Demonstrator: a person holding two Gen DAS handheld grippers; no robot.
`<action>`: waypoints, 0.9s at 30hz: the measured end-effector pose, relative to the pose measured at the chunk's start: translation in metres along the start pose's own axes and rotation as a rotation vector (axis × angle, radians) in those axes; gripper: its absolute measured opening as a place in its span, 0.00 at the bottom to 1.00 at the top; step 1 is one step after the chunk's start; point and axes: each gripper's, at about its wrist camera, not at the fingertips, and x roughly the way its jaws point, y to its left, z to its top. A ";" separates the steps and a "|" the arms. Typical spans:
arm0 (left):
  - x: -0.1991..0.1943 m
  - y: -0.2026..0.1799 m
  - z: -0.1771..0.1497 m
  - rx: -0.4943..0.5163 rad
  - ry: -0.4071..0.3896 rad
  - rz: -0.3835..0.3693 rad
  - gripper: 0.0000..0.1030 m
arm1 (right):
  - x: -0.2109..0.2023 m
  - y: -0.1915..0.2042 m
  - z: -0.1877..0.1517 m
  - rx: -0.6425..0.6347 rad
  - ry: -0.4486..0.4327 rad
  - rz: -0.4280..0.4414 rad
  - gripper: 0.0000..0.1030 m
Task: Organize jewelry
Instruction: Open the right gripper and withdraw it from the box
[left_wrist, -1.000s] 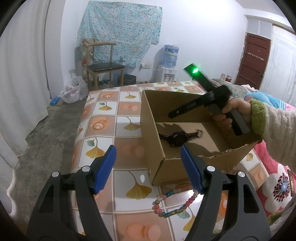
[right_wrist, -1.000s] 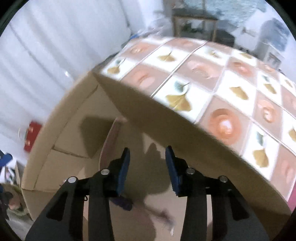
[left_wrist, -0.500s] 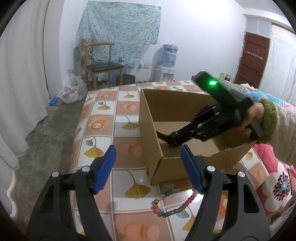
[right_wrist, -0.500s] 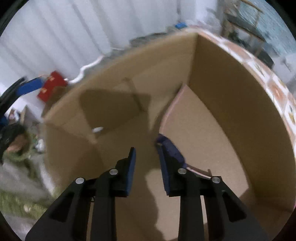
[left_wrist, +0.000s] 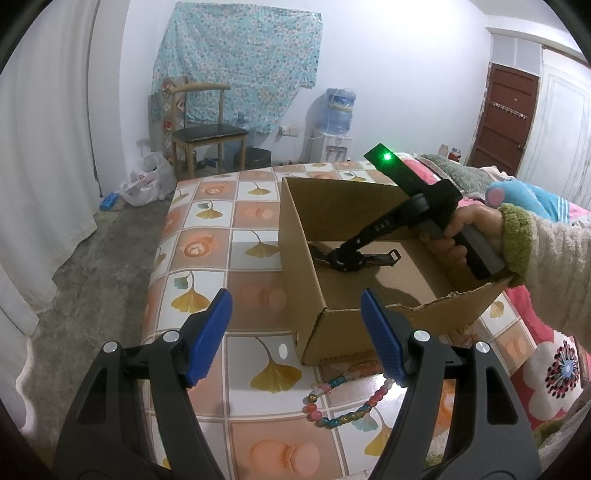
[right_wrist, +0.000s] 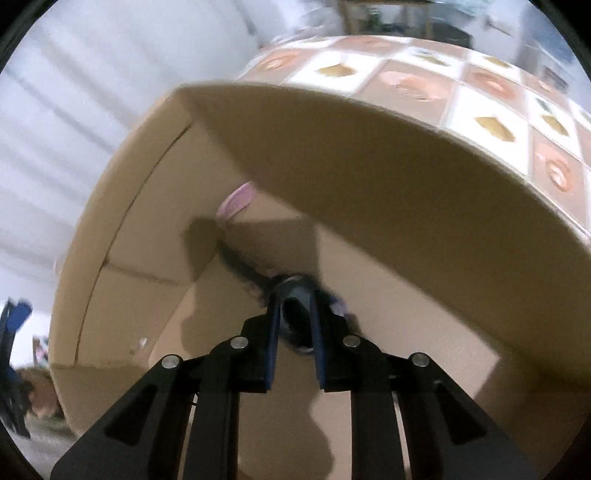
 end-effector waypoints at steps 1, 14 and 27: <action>0.000 0.000 0.000 0.001 0.001 0.000 0.67 | -0.001 -0.002 0.000 0.005 -0.011 -0.022 0.15; 0.002 -0.003 0.000 0.008 0.005 -0.006 0.67 | -0.007 0.029 -0.002 -0.217 -0.040 -0.296 0.23; -0.004 -0.017 -0.009 0.036 0.016 -0.012 0.79 | -0.068 0.013 -0.020 -0.080 -0.148 -0.365 0.33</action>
